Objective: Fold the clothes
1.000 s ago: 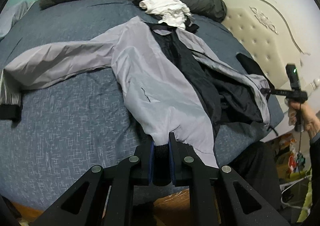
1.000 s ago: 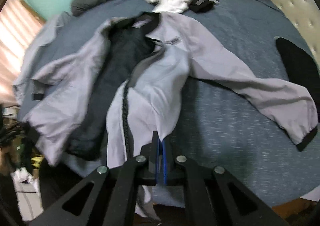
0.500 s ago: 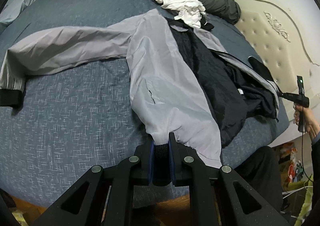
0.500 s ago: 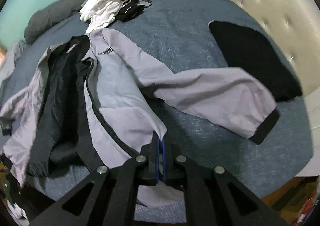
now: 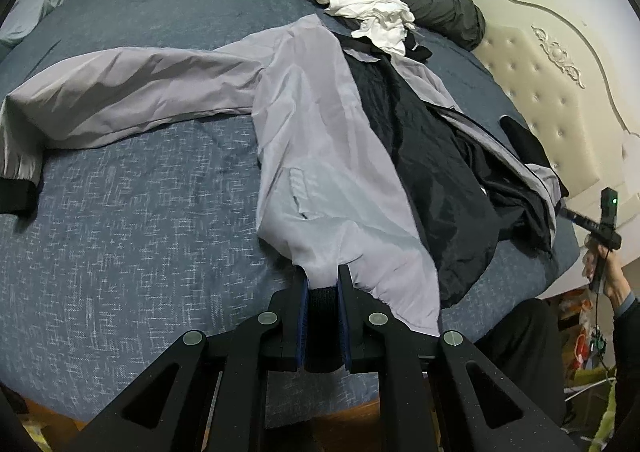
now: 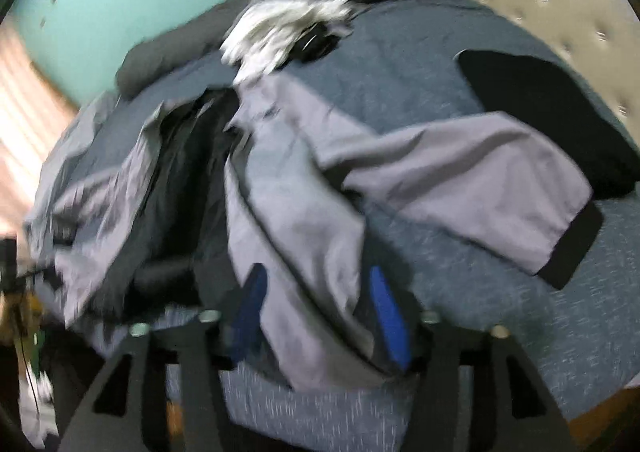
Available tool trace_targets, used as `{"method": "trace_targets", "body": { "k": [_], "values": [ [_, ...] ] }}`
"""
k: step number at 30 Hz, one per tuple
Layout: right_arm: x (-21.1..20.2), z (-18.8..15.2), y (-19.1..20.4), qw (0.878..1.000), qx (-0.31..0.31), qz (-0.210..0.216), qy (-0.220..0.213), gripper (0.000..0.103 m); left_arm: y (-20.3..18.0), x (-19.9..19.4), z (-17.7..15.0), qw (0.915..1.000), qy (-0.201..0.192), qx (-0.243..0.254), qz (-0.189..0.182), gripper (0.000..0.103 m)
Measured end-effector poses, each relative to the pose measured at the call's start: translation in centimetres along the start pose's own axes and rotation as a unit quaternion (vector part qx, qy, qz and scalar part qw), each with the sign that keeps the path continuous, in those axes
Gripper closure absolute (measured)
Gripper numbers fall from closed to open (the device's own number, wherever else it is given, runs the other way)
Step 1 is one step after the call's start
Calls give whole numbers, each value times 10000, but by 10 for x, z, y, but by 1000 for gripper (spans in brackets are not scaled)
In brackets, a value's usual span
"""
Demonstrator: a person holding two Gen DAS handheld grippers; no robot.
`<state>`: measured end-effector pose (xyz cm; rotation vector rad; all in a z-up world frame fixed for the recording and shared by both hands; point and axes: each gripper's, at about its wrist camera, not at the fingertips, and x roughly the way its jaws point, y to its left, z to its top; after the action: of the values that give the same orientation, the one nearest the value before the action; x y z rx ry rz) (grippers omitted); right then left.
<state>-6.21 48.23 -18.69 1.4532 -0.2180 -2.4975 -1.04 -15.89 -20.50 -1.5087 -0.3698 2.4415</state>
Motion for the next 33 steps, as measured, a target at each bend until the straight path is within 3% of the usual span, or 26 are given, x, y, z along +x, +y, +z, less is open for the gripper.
{"method": "trace_targets", "body": {
  "k": [6, 8, 9, 13, 17, 23, 29, 33],
  "values": [
    [31, -13, 19, 9976, -415, -304, 461, 46, -10, -3, 3, 9999, -35, 94, 8, 89],
    [35, -13, 24, 9970, -486, -364, 485, 73, -12, -6, 4, 9999, -69, 105, -3, 89],
    [35, -12, 28, 9962, -555, -488, 456, 81, -12, -8, 5, 9999, -86, 110, -8, 89],
    [23, -1, 41, 9948, -644, -743, 270, 91, -16, -14, 7, 9998, -153, 132, -28, 89],
    [-2, 21, 58, 9992, -331, -216, -28, 93, -20, -21, 10, 9996, -221, 154, -49, 89],
    [-33, 69, 119, 9971, -326, 603, -324, 94, -25, -34, 15, 9992, -352, 170, -86, 90],
    [-53, 121, 171, 9956, -799, 295, -382, 94, -28, -72, 23, 9974, -659, 139, -250, 90],
    [-35, 128, 187, 9957, -892, 213, -97, 94, -27, -76, 22, 9975, -658, 109, -234, 90]
  ]
}}
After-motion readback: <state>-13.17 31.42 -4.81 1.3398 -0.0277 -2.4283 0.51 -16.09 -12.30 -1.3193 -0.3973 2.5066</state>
